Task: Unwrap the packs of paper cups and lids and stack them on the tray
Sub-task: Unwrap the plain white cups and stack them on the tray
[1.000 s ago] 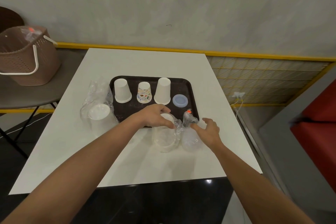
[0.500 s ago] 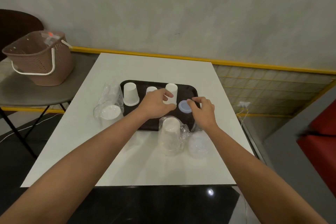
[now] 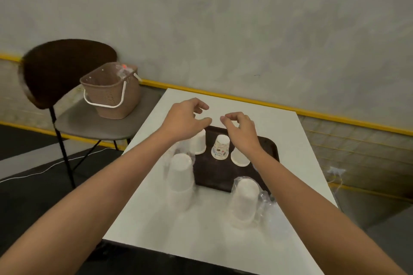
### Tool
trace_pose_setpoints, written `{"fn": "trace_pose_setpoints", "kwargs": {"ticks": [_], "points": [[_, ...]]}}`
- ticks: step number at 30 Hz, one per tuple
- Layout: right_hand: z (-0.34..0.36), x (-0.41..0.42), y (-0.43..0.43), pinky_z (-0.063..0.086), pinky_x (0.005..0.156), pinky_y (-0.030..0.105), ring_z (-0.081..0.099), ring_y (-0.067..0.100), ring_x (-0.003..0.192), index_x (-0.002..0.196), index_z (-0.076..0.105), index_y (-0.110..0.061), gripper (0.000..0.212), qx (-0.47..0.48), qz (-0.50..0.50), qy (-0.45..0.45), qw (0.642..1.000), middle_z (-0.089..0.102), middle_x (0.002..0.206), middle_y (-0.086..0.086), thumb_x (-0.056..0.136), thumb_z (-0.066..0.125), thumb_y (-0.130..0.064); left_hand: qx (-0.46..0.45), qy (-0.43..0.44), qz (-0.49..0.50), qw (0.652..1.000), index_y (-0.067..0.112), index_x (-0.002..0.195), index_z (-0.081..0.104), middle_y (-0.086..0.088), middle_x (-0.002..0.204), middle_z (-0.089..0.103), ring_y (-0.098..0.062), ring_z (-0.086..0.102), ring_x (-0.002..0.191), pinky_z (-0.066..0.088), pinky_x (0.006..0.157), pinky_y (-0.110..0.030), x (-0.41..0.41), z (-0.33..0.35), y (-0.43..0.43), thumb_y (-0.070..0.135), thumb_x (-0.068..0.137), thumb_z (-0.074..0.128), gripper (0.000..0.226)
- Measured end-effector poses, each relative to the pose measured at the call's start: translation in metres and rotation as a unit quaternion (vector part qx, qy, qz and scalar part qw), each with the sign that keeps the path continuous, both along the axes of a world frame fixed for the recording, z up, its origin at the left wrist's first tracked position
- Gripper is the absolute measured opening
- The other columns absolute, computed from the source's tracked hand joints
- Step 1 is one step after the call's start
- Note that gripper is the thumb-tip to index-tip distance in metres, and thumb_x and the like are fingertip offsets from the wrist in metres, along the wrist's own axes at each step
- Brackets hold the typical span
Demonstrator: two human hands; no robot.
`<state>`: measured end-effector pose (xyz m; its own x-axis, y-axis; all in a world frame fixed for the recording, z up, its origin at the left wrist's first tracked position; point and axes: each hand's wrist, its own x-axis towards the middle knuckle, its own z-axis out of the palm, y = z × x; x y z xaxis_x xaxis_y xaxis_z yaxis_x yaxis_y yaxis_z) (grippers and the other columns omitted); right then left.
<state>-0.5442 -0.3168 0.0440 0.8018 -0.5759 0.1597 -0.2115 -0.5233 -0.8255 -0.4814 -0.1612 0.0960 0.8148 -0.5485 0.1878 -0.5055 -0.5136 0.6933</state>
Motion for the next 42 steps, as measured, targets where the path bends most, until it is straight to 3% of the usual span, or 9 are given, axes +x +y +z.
{"fn": "trace_pose_setpoints", "kwargs": {"ticks": [4,9,20,23,27,30,35,39,42], "points": [[0.012,0.046,0.029,0.04,0.1,0.037,0.045,0.017,0.119,0.11,0.058,-0.023,0.03,-0.01,0.052,-0.014,0.998,0.055,0.121,-0.002,0.089,0.055,-0.044,-0.017,-0.001,0.051,0.999,0.023,0.116,0.059,0.003,0.116,0.063,-0.009,0.055,0.095,0.04,0.081,-0.021,0.043,0.007,0.039,0.034,0.082,0.068,0.037],[0.027,0.13,0.076,0.036,0.087,0.022,0.048,0.009,0.108,0.118,0.056,-0.017,0.036,0.011,0.104,-0.02,0.994,0.053,0.124,-0.002,0.089,0.06,-0.037,-0.03,-0.001,0.099,0.995,0.018,0.12,0.058,0.004,0.116,0.062,-0.014,0.056,0.11,0.036,0.082,-0.021,0.125,0.005,0.089,0.034,0.082,0.069,0.043],[0.04,0.365,0.165,0.04,0.095,0.027,0.053,0.02,0.117,0.127,0.051,-0.007,0.049,-0.026,0.139,0.056,0.988,0.055,0.129,0.007,0.085,0.066,-0.028,-0.002,0.07,0.132,0.989,0.012,0.121,0.055,-0.003,0.112,0.063,-0.021,0.057,0.109,0.04,0.087,-0.027,0.375,-0.021,0.167,0.02,0.087,0.061,0.035],[0.033,0.411,0.162,0.04,0.088,0.023,0.054,0.02,0.115,0.124,0.051,-0.007,0.044,-0.033,0.123,0.083,0.988,0.056,0.126,0.007,0.086,0.064,-0.024,0.009,0.1,0.132,0.986,0.012,0.126,0.05,-0.004,0.116,0.059,-0.022,0.054,0.113,0.037,0.087,-0.026,0.43,-0.037,0.165,0.021,0.087,0.061,0.041],[0.015,0.46,0.153,0.038,0.087,0.021,0.053,0.019,0.118,0.124,0.052,-0.007,0.042,-0.023,0.109,0.103,0.988,0.055,0.128,0.006,0.087,0.064,-0.022,0.034,0.125,0.128,0.983,0.007,0.133,0.04,-0.013,0.128,0.055,-0.029,0.051,0.12,0.042,0.098,-0.036,0.495,-0.068,0.15,0.021,0.08,0.071,0.062],[0.0,0.487,0.147,0.041,0.096,0.029,0.052,0.02,0.119,0.125,0.052,-0.007,0.044,-0.02,0.102,0.109,0.989,0.054,0.13,0.007,0.086,0.065,-0.022,0.104,0.083,0.081,0.988,0.009,0.14,0.031,-0.017,0.141,0.04,-0.035,0.043,0.127,0.039,0.103,-0.042,0.53,-0.09,0.135,0.016,0.076,0.075,0.078],[-0.019,0.516,0.139,0.044,0.1,0.036,0.054,0.02,0.114,0.122,0.055,-0.011,0.042,-0.037,0.092,0.102,0.99,0.054,0.125,0.006,0.083,0.066,-0.022,0.232,-0.036,-0.026,0.972,0.031,0.146,0.019,-0.007,0.156,0.013,-0.043,0.027,0.135,0.035,0.106,-0.051,0.567,-0.12,0.113,0.017,0.073,0.076,0.094],[-0.024,0.531,0.132,0.044,0.099,0.033,0.054,0.019,0.113,0.122,0.055,-0.011,0.04,-0.056,0.094,0.102,0.989,0.053,0.124,0.006,0.084,0.065,-0.021,0.258,-0.096,-0.069,0.959,0.036,0.144,0.021,-0.005,0.153,0.017,-0.04,0.031,0.13,0.041,0.101,-0.05,0.58,-0.13,0.097,0.013,0.073,0.076,0.093],[-0.027,0.538,0.13,0.044,0.097,0.031,0.053,0.016,0.114,0.123,0.054,-0.014,0.04,-0.055,0.097,0.105,0.988,0.053,0.125,0.003,0.085,0.065,-0.024,0.288,-0.101,-0.082,0.949,0.032,0.142,0.027,-0.008,0.145,0.025,-0.037,0.031,0.128,0.041,0.101,-0.047,0.587,-0.141,0.09,0.016,0.081,0.071,0.077]]}}
